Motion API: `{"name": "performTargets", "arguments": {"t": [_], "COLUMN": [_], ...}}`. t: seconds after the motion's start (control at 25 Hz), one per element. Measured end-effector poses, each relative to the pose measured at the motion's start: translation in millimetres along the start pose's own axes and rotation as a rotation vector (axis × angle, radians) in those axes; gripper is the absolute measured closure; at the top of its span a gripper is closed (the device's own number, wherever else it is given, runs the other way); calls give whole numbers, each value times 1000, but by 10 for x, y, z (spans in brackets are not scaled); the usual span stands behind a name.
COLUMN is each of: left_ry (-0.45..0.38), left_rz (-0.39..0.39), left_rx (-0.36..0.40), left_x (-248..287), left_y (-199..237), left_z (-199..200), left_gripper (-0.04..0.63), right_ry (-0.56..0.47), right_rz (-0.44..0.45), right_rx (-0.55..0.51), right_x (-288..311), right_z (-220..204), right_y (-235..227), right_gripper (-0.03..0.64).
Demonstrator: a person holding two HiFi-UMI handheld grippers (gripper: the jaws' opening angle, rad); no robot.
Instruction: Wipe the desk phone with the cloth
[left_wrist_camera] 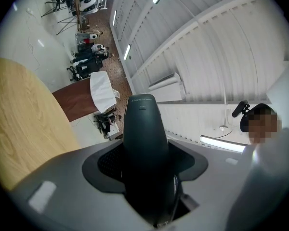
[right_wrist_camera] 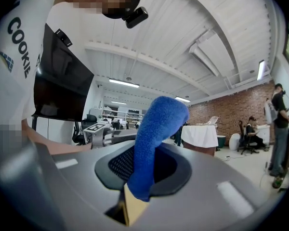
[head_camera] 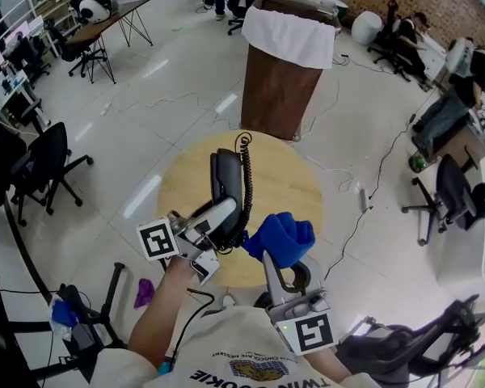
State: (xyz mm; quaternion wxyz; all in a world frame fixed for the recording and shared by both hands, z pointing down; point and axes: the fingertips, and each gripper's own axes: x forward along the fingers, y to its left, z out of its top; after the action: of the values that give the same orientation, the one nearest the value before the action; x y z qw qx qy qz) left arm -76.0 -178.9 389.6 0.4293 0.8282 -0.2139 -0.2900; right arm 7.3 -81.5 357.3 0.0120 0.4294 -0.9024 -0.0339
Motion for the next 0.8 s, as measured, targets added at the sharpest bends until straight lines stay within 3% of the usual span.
{"name": "performTargets", "arguments": {"t": [0.24,0.52,0.8], "left_ry": [13,45,73], "left_rz": [-30,-55,-70], "left_rx": [-3,8,17], "left_x": [13,27,31], "left_y": [-92,-190,-243], "left_z": [-84,-234,-358], "left_gripper": [333,333,333], "right_ry": [46,9,-33], "right_rz": [14,-1,-27], "right_rx": [52,115,106], "right_x": [88,209,327], "right_z": [-223,-159,12], "right_y": [0,-175,-373], "right_gripper": [551,551,551]}}
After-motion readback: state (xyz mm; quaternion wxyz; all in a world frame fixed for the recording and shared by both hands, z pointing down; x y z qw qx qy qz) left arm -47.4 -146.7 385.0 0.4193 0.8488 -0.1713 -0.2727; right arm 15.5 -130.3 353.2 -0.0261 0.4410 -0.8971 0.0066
